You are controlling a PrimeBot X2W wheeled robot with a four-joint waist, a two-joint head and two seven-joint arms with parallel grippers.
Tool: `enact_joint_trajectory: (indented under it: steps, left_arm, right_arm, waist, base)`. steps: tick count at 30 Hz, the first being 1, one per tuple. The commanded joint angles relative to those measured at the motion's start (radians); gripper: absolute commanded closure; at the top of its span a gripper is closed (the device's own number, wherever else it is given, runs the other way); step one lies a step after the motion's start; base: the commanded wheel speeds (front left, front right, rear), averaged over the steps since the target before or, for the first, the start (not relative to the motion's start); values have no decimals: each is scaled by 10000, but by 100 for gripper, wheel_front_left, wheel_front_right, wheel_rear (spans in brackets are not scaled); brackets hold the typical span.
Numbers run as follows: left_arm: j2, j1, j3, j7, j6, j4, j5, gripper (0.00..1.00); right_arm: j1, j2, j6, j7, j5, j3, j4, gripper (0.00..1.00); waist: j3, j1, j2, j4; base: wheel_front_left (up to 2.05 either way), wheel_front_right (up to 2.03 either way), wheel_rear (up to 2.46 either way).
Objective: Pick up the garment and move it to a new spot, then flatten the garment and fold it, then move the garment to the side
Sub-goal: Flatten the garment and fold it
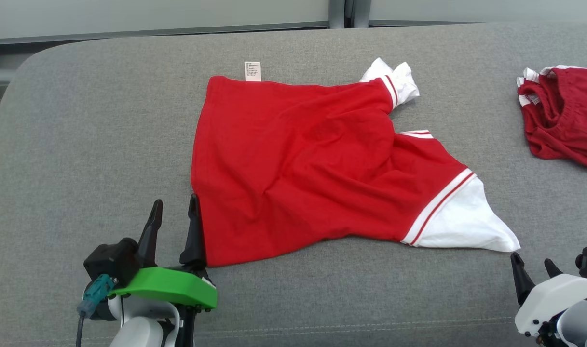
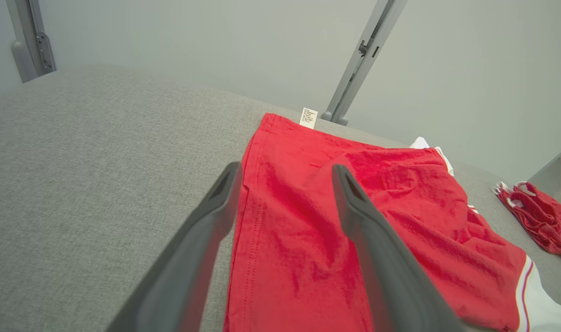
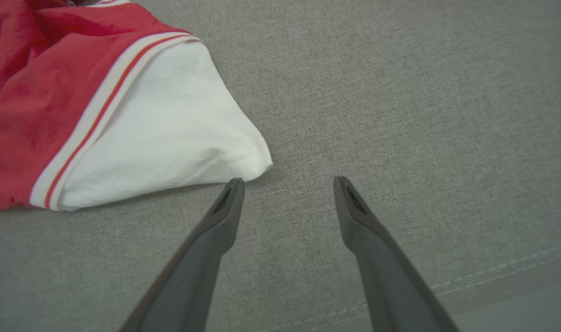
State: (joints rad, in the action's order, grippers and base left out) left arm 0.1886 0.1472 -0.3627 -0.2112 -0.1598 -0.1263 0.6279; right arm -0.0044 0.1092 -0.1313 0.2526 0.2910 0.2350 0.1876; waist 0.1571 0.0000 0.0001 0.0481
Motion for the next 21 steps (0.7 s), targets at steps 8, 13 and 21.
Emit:
enact_joint_trajectory:
  steps: [8, 13, 21]
  left_arm:
    - [4, -462, -291, 18, -149, 451, -235, 0]
    - [50, -574, -346, 70, -238, 591, -259, 0]
    - [402, -904, -373, 204, -437, 605, -390, 0]
  right_arm:
    - [464, -194, 11, -598, -175, 295, -1567, 0]
    - [113, -301, 11, -916, -453, -118, -2411, 0]
    - [-451, -288, 8, -1598, -827, -1221, -2747, 0]
  waist:
    - [-13, 0, -1, -348]
    - [-285, 0, -1, -470]
    - [-1087, 0, -1, -390]
  base:
    - [0, 0, 0]
    - [0, 0, 0]
    - [0, 0, 0]
